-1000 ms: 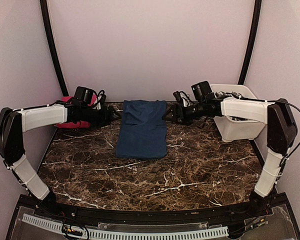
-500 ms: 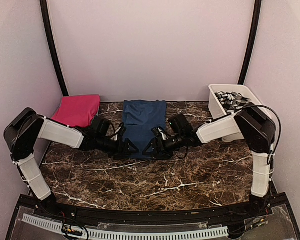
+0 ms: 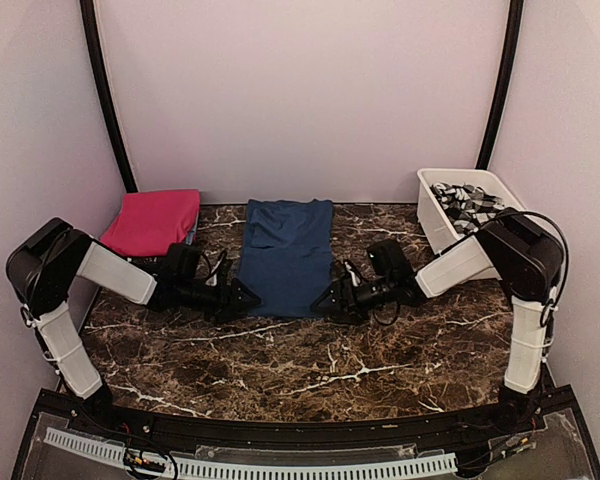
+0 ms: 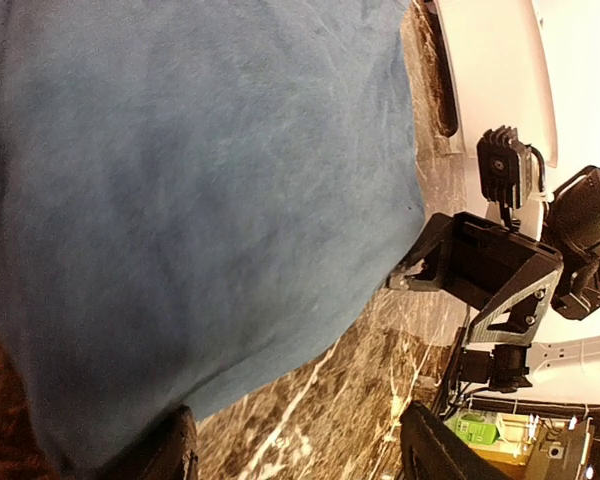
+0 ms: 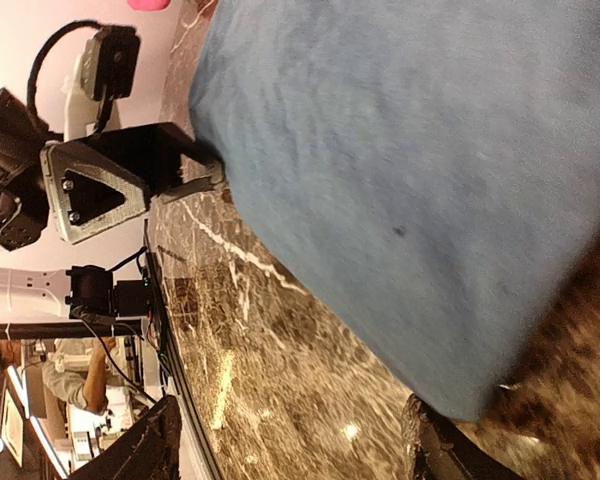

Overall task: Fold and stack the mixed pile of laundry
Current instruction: Smooth out the 2/3-rectangle-folded T-shirt at the center of the board.

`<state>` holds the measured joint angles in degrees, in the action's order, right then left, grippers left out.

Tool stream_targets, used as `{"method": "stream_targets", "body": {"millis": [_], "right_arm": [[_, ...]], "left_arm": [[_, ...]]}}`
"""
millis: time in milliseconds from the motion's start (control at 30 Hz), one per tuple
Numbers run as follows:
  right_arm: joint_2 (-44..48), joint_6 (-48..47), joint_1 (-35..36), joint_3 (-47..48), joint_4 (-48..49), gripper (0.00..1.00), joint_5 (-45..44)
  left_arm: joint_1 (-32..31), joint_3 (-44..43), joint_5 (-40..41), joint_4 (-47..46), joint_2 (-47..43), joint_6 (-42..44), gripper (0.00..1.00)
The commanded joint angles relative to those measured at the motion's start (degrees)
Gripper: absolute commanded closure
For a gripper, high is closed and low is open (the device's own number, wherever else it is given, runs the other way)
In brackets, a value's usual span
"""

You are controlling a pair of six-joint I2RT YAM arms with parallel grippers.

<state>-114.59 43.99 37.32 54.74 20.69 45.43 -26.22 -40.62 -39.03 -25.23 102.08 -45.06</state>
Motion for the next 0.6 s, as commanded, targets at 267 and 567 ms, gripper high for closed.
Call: {"method": "stream_targets", "body": {"millis": [267, 567], "right_arm": [[8.8, -6.8, -2.7, -1.4, -15.7, 0.51, -10.6], [-1.3, -7.0, -2.0, 4.7, -13.1, 0.55, -8.6]], "left_arm": [[5.7, 0.5, 13.7, 25.2, -15.0, 7.6, 0.42], [5.6, -2.0, 13.8, 21.9, -7.0, 9.1, 0.53]]}}
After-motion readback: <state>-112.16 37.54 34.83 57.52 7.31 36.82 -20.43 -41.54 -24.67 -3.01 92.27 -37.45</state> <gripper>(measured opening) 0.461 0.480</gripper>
